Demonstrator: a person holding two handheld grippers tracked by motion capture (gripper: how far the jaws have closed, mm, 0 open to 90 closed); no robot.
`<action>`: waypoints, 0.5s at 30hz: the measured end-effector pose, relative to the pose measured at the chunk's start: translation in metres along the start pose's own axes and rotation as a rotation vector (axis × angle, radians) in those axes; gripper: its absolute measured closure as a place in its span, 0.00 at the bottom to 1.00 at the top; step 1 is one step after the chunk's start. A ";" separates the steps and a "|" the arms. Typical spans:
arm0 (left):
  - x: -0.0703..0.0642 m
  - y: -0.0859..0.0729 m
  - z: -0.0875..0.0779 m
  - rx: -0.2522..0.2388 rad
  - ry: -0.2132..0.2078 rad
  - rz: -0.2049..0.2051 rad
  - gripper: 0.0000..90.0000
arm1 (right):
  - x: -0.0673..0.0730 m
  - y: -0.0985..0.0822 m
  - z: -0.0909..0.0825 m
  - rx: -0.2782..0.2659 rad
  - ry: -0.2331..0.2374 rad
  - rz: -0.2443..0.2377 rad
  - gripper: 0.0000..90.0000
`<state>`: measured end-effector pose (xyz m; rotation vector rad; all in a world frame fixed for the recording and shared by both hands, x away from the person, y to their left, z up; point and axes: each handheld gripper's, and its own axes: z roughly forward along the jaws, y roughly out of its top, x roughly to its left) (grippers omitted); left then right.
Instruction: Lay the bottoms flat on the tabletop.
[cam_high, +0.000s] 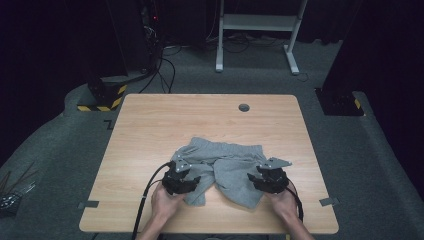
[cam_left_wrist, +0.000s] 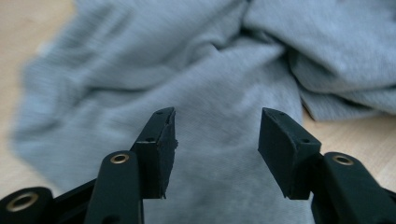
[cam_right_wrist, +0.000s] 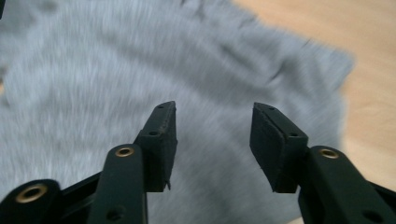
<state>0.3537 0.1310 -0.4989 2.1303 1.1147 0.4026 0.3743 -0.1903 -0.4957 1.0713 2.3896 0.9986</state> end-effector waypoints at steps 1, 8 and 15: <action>-0.001 -0.001 0.004 0.008 -0.003 -0.005 0.51 | 0.001 -0.003 0.004 0.012 0.003 0.007 0.54; 0.002 0.000 0.020 -0.007 0.031 0.017 0.73 | 0.002 -0.005 0.019 0.058 -0.063 -0.061 0.73; 0.005 0.005 0.014 0.006 0.055 0.051 0.94 | -0.008 0.001 0.015 0.082 -0.074 -0.089 0.93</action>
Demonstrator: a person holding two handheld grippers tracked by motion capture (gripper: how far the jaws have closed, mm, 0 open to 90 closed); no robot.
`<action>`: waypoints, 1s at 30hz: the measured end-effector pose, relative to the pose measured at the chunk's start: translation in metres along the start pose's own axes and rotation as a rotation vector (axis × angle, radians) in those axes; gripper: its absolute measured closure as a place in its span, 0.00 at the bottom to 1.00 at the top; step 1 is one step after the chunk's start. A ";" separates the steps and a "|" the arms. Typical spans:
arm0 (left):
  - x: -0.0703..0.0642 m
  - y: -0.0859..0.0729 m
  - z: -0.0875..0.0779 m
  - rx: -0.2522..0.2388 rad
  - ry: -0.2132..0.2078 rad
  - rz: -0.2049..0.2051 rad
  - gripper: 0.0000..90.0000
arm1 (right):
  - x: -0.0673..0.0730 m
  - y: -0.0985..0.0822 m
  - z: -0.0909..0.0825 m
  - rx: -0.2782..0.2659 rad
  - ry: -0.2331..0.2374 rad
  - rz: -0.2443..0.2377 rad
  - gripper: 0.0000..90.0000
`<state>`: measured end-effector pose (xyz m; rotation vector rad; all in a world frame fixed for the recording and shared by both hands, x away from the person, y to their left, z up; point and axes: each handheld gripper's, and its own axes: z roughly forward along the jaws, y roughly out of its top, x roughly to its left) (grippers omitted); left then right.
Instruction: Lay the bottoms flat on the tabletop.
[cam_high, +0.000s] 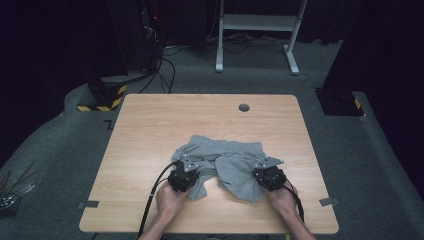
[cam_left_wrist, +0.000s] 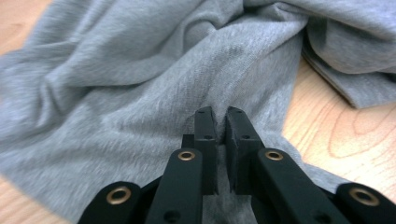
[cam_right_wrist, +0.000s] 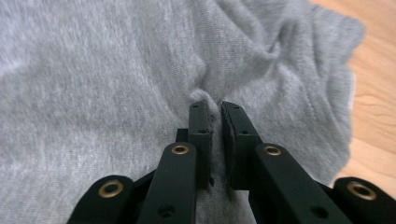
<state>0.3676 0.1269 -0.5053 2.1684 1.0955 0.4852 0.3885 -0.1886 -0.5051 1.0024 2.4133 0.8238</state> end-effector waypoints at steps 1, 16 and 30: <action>0.004 0.000 -0.004 -0.009 -0.007 -0.014 0.94 | -0.002 0.000 -0.002 -0.010 0.004 0.009 0.93; 0.060 -0.001 -0.033 -0.035 0.108 -0.133 0.88 | -0.058 0.012 -0.008 -0.028 -0.070 0.167 0.88; 0.034 -0.010 -0.015 -0.016 0.045 -0.099 0.53 | -0.001 -0.007 -0.033 -0.147 0.090 0.151 0.52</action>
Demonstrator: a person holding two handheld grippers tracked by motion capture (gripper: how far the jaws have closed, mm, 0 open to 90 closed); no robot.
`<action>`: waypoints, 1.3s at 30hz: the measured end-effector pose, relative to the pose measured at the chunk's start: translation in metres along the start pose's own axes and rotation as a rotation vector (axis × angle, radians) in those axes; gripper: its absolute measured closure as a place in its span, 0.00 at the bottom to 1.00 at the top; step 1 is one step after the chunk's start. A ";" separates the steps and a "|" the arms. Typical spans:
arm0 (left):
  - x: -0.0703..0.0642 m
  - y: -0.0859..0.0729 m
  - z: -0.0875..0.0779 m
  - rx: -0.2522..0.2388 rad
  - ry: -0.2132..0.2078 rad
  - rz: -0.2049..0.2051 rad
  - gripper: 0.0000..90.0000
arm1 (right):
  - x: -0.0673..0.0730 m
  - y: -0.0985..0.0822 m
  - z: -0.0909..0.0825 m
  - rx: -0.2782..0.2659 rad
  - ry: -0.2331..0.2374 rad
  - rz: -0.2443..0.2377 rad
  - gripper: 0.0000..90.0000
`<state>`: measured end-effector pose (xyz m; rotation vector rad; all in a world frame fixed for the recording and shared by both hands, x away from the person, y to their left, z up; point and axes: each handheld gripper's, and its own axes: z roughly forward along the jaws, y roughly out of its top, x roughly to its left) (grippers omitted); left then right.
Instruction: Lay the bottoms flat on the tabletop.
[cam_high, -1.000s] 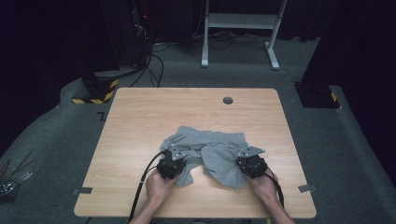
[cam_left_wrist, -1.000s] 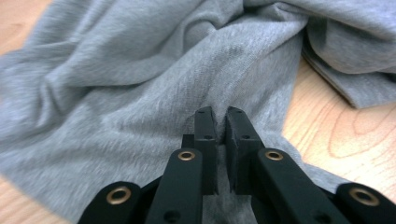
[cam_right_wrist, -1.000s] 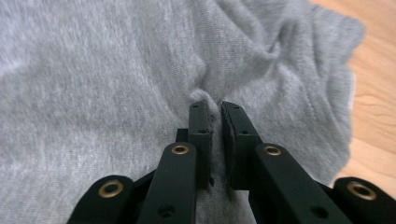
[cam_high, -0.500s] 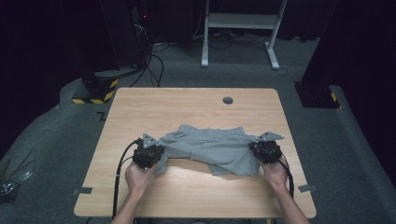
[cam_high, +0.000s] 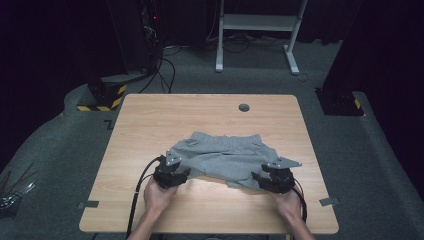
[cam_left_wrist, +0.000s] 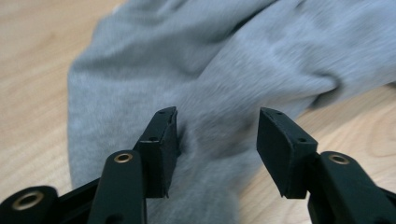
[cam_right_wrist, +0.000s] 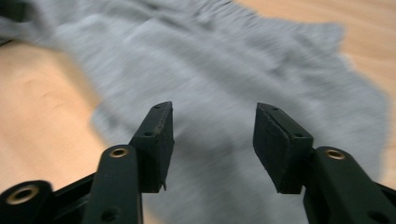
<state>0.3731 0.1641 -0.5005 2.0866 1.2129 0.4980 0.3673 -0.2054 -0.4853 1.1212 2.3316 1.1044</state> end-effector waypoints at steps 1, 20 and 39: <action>0.001 -0.002 0.003 0.004 0.007 -0.006 0.53 | 0.004 -0.003 0.001 0.006 0.009 -0.008 0.51; 0.003 -0.024 0.012 -0.089 0.027 -0.017 0.44 | 0.005 0.016 -0.007 0.028 -0.012 -0.144 0.98; 0.002 -0.024 0.012 -0.088 0.030 -0.016 0.44 | -0.012 0.074 0.086 0.150 -0.061 -0.139 0.96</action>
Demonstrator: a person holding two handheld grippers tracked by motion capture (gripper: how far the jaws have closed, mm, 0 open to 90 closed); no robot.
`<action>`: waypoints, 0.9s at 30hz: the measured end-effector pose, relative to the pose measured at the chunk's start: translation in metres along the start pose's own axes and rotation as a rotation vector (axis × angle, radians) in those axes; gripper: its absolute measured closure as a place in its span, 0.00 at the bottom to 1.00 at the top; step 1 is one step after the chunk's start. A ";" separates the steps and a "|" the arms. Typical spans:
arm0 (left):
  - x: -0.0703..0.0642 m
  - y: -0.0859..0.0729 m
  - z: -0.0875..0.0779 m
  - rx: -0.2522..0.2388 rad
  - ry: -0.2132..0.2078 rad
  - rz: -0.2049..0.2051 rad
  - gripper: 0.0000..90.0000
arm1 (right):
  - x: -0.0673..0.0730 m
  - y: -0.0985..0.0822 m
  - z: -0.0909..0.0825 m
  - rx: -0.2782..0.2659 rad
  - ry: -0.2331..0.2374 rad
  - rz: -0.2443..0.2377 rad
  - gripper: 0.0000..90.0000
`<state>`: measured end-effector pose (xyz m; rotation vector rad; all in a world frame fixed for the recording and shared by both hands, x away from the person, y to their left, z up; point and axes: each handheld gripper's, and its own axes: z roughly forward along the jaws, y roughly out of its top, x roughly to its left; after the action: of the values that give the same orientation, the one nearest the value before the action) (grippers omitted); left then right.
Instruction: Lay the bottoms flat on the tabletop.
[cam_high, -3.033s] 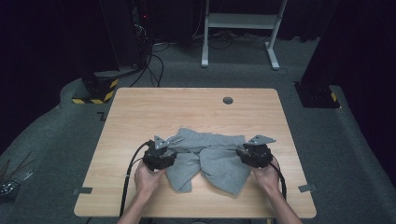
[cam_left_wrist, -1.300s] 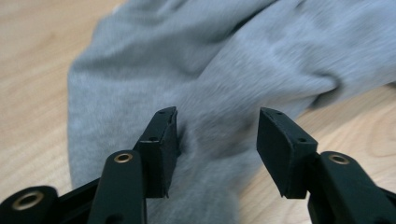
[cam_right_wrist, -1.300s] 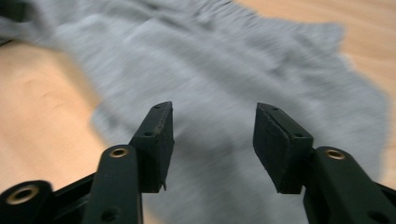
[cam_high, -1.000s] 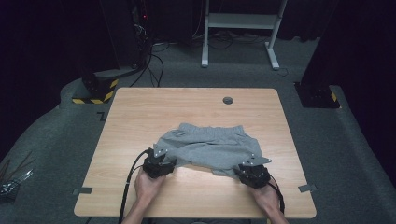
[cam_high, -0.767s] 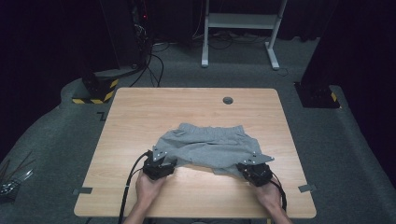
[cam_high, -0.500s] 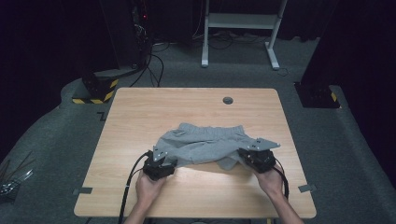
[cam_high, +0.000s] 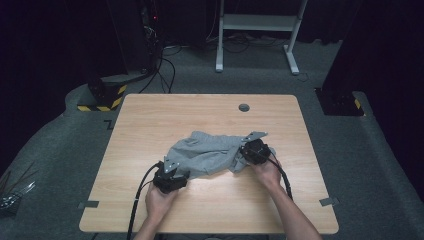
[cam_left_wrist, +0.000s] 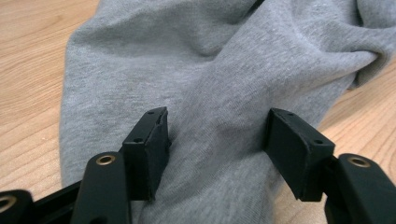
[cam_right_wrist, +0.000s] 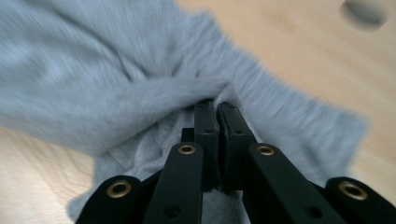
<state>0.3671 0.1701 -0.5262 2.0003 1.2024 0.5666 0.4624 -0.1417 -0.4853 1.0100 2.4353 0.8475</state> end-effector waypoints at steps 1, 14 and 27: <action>0.000 0.000 0.000 -0.001 0.001 -0.003 0.44 | 0.000 -0.003 0.005 0.016 0.004 0.009 0.94; -0.001 0.000 0.000 -0.001 0.004 -0.007 0.44 | 0.015 -0.032 -0.069 -0.163 -0.026 0.062 0.68; -0.001 0.000 0.001 -0.001 0.006 -0.008 0.44 | 0.042 -0.073 -0.051 -0.085 -0.086 0.104 0.45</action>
<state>0.3675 0.1692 -0.5263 1.9933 1.2131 0.5690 0.3696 -0.1720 -0.4994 1.1252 2.2724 0.9131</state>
